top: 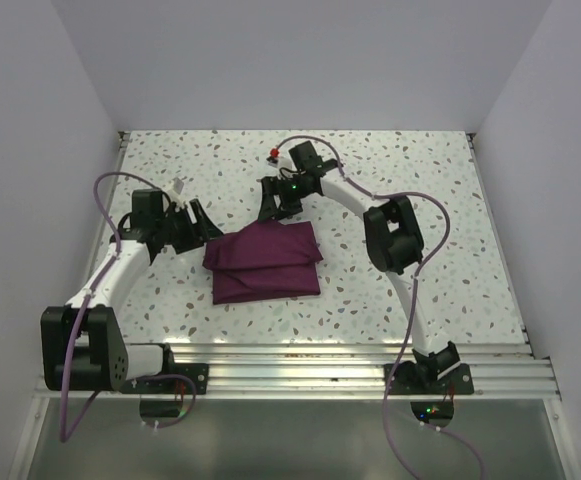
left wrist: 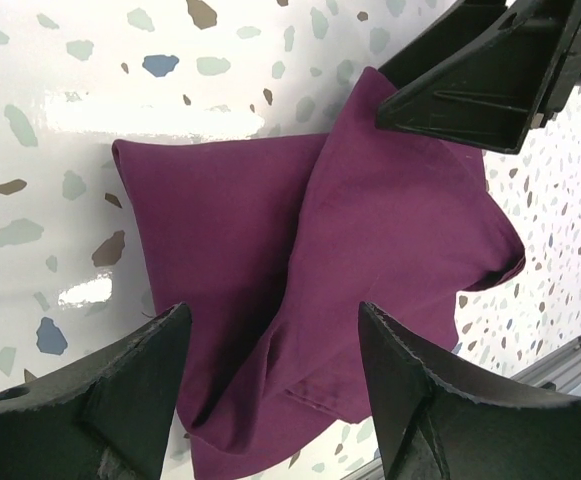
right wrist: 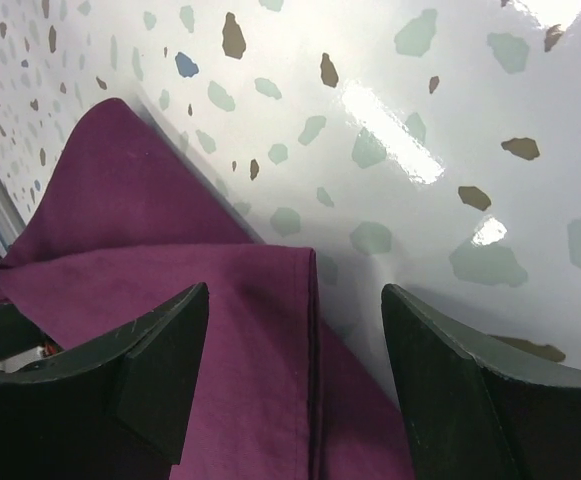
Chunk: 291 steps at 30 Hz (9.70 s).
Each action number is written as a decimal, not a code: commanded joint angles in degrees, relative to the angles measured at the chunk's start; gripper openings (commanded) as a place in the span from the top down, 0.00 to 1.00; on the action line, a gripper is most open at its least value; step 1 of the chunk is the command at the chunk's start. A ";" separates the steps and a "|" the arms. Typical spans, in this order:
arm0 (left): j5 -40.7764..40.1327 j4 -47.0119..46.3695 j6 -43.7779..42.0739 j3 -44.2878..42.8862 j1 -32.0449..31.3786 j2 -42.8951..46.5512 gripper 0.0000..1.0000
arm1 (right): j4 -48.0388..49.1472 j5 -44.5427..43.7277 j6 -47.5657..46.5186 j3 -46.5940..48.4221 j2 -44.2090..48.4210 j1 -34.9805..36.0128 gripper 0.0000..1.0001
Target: Prepare the surgical pack
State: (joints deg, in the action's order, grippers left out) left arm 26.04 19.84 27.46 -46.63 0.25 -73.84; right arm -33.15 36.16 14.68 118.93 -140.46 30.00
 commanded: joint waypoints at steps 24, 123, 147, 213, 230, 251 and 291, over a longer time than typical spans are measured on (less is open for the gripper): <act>-7.67 6.09 0.13 -7.59 1.15 3.80 0.29 | 2.76 16.84 5.90 -25.45 29.26 4.54 1.00; -64.71 25.86 -6.11 -18.58 -54.30 -22.04 0.19 | 5.28 0.40 20.30 -55.29 36.57 -17.69 0.47; -67.70 26.48 -5.05 -16.74 -55.62 -21.87 0.48 | 9.33 1.45 22.06 -64.79 45.28 -16.99 0.47; -45.82 25.25 -13.40 -27.64 -51.50 -15.02 1.00 | 75.88 -9.37 62.79 -78.59 32.87 4.81 0.80; -39.67 23.85 -16.04 -26.58 -48.33 -15.10 1.00 | 51.60 -9.27 47.28 -73.76 43.97 4.54 0.82; -34.82 21.64 -16.48 -24.12 -48.41 -12.55 1.00 | 72.47 -14.98 56.28 -68.92 30.04 10.53 0.90; -29.82 20.42 -16.48 -17.10 -48.76 -12.64 1.00 | 76.91 -20.77 60.21 -65.14 22.43 0.68 0.91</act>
State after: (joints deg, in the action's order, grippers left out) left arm -7.66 40.21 11.33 -65.21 -47.70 -88.07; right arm 36.42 23.49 72.29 53.89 -116.60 31.77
